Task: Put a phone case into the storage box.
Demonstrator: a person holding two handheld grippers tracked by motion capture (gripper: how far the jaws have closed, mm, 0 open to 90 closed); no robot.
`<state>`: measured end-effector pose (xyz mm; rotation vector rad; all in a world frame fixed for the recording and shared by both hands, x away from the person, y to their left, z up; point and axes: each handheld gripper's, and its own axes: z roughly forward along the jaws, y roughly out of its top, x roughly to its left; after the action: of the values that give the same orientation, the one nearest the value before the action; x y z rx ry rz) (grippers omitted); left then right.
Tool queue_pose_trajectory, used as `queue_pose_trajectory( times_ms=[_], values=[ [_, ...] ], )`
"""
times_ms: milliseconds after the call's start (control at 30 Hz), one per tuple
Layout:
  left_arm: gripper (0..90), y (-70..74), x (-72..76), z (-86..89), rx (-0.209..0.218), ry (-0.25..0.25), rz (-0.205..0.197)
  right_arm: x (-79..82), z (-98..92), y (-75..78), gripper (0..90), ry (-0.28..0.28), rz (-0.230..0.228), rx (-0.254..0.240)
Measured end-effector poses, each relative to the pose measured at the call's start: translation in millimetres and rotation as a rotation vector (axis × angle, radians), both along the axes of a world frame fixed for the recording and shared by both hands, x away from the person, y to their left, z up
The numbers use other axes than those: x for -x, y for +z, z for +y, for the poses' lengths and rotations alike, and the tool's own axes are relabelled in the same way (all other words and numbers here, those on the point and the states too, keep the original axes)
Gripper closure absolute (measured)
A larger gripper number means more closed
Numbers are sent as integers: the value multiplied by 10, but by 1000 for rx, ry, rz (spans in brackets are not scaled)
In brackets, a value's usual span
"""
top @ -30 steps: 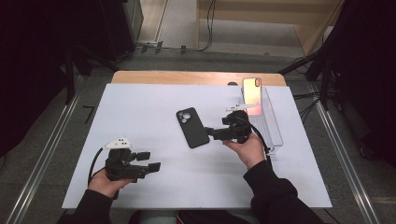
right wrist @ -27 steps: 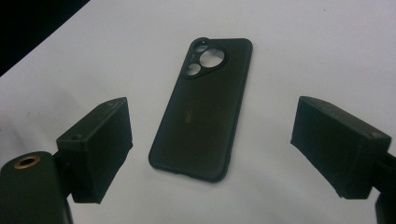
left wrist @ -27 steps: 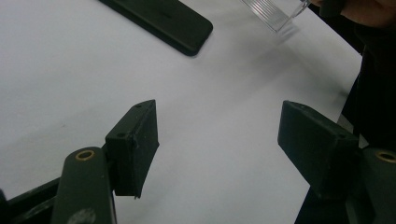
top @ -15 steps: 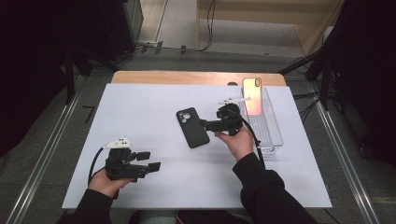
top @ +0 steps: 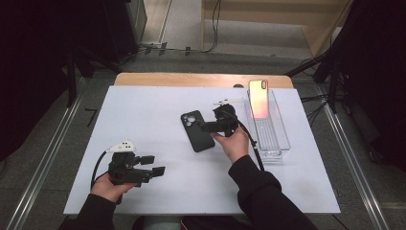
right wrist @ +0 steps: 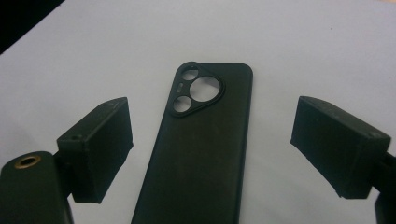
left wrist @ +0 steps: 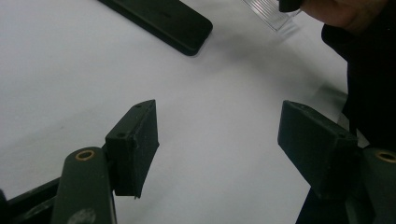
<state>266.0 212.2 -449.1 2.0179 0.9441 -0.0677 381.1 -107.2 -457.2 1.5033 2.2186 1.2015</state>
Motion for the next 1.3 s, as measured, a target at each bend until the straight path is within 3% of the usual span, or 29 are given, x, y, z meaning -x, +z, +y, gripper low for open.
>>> queue_pose_trajectory(
  times_ms=[567,1300],
  values=[
    [296,3,3,-1,3,-1,-2,-101,338,-44,109,-12,-6,19],
    [296,5,6,-1,5,-3,-4,-105,364,-220,109,-16,23,53]
  ],
)
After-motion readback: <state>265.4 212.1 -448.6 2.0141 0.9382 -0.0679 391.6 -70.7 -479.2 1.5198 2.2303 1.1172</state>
